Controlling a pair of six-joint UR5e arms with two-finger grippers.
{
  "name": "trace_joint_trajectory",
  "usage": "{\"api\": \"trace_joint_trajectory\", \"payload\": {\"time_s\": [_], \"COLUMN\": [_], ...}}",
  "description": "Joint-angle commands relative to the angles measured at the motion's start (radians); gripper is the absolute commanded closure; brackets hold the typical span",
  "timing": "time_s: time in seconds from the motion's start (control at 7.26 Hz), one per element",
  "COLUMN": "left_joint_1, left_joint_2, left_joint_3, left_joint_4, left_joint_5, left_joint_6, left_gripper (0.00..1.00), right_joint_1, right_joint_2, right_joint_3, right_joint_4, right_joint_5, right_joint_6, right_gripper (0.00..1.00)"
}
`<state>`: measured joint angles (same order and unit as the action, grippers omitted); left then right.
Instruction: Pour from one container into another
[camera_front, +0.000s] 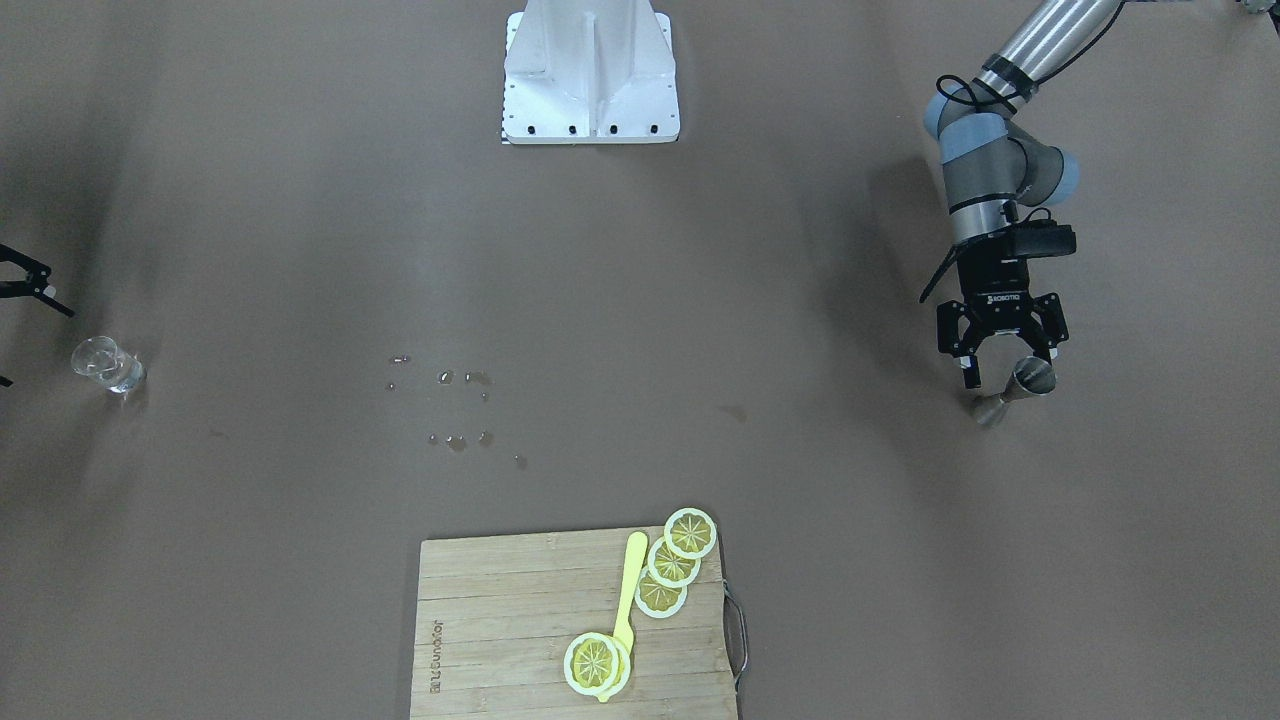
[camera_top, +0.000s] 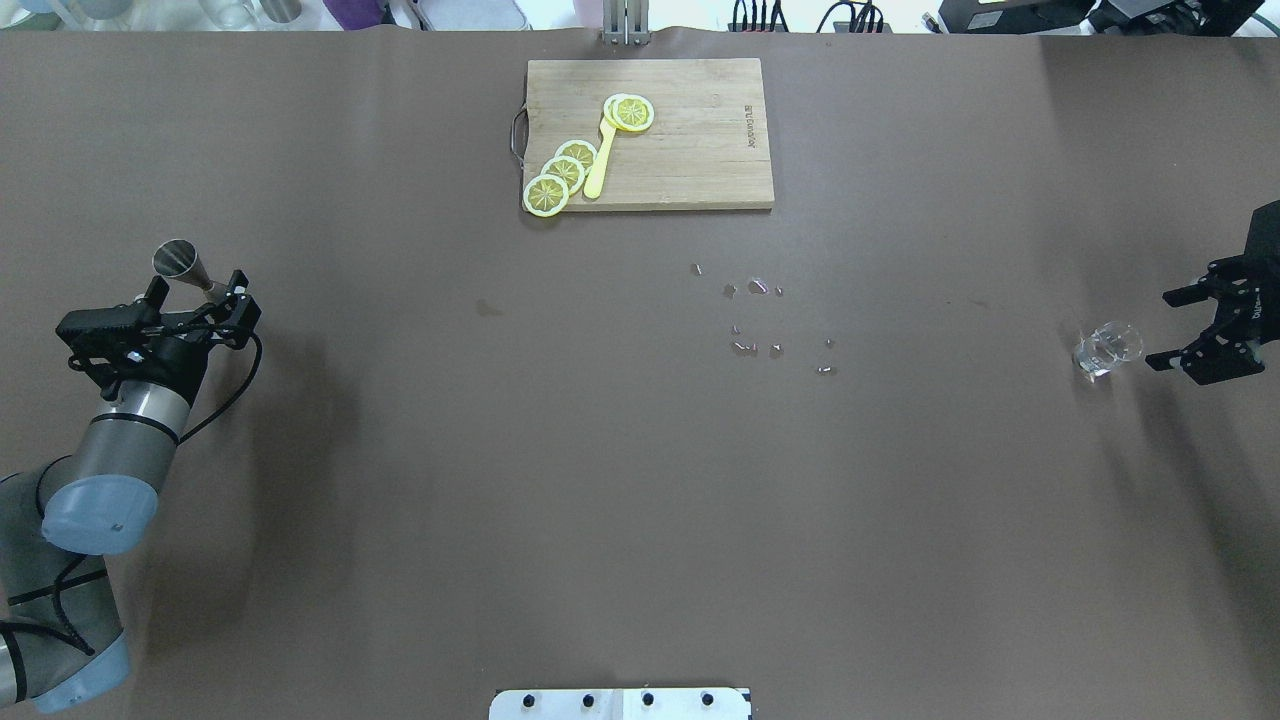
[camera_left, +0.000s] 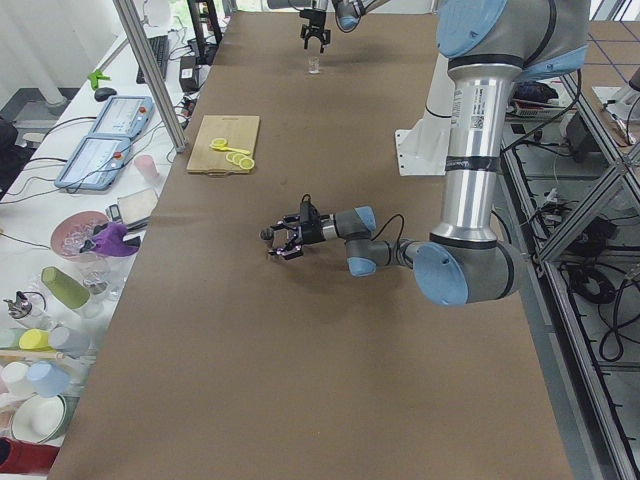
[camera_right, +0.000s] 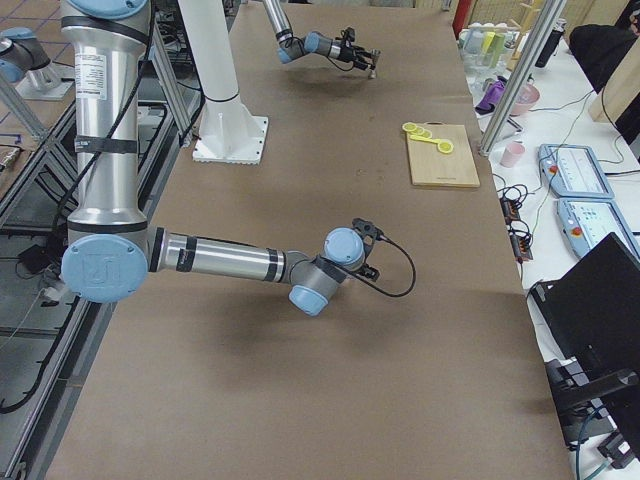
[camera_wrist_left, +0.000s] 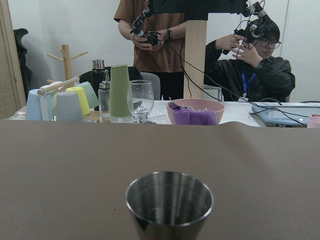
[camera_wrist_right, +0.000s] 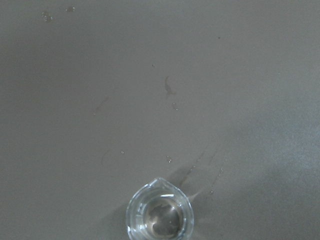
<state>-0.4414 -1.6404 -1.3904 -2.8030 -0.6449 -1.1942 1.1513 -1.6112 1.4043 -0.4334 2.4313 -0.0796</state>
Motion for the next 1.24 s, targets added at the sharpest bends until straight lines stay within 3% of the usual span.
{"api": "trace_joint_trajectory", "payload": {"time_s": [0.0, 0.55, 0.69, 1.1], "left_joint_1": [0.0, 0.003, 0.006, 0.01], "left_joint_2": [-0.004, -0.01, -0.01, -0.012], "left_joint_3": [0.023, 0.031, 0.031, 0.034], "left_joint_4": [0.004, 0.002, 0.002, 0.063], "left_joint_5": [0.034, 0.093, 0.093, 0.091], "left_joint_6": [-0.005, -0.012, -0.013, -0.092], "left_gripper": [0.02, 0.03, 0.03, 0.03], "right_joint_1": [-0.019, -0.039, -0.067, -0.081], "right_joint_2": [0.007, 0.034, 0.036, 0.036], "right_joint_3": [-0.013, -0.104, -0.122, -0.125], "right_joint_4": [0.071, 0.231, 0.272, 0.278], "right_joint_5": [-0.025, -0.038, -0.078, -0.113], "right_joint_6": [0.047, 0.174, 0.194, 0.199], "right_gripper": [0.0, 0.0, 0.0, 0.0]}}
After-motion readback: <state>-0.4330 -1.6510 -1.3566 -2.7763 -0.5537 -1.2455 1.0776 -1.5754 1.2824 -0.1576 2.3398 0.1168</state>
